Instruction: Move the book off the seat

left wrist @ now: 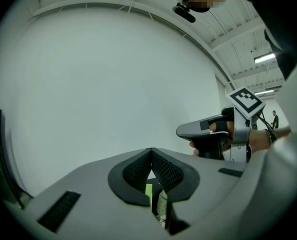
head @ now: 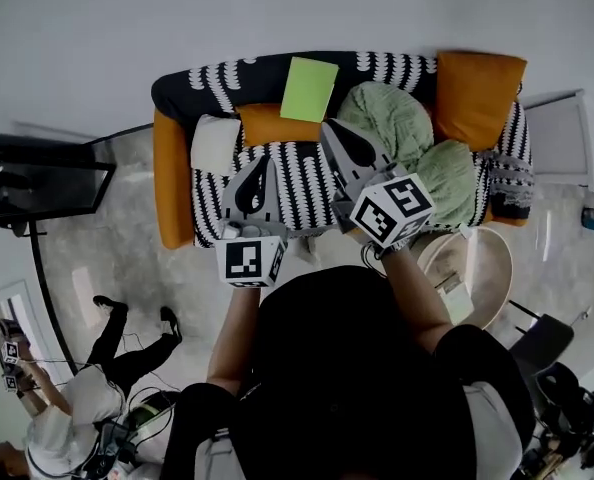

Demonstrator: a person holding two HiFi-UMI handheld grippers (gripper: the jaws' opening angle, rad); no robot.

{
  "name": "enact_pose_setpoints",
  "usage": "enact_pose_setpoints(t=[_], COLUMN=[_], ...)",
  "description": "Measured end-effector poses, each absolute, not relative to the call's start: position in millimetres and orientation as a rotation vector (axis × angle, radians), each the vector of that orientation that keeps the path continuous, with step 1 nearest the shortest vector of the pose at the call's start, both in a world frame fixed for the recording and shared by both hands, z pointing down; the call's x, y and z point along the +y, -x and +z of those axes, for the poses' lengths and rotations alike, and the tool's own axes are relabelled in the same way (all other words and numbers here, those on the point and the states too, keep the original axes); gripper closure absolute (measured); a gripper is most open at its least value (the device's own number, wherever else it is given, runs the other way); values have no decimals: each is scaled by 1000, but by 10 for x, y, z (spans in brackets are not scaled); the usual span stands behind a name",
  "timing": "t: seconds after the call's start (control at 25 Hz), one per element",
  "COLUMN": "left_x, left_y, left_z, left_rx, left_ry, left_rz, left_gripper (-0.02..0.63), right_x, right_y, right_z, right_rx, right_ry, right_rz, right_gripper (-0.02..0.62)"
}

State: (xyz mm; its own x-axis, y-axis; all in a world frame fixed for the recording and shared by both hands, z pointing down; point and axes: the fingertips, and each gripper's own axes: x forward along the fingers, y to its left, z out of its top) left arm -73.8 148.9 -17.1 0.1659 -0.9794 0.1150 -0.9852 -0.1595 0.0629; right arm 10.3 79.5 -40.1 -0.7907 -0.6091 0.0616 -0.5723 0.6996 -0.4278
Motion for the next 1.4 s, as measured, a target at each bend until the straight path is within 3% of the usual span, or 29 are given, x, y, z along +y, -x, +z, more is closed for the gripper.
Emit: enact_pose_setpoints(t=[0.52,1.4], left_x=[623,-218], left_y=[829,1037], left_z=[374,2225], left_rx=[-1929,-1800], left_ry=[-2250,-2223], left_rz=[112,237], left_gripper=[596,597], right_x=[74,-305], right_y=[-177,-106], right_z=[255,2238], right_rx=[2869,2913], right_ry=[1021,1150], right_rz=[-710,-872], right_gripper=[581,581])
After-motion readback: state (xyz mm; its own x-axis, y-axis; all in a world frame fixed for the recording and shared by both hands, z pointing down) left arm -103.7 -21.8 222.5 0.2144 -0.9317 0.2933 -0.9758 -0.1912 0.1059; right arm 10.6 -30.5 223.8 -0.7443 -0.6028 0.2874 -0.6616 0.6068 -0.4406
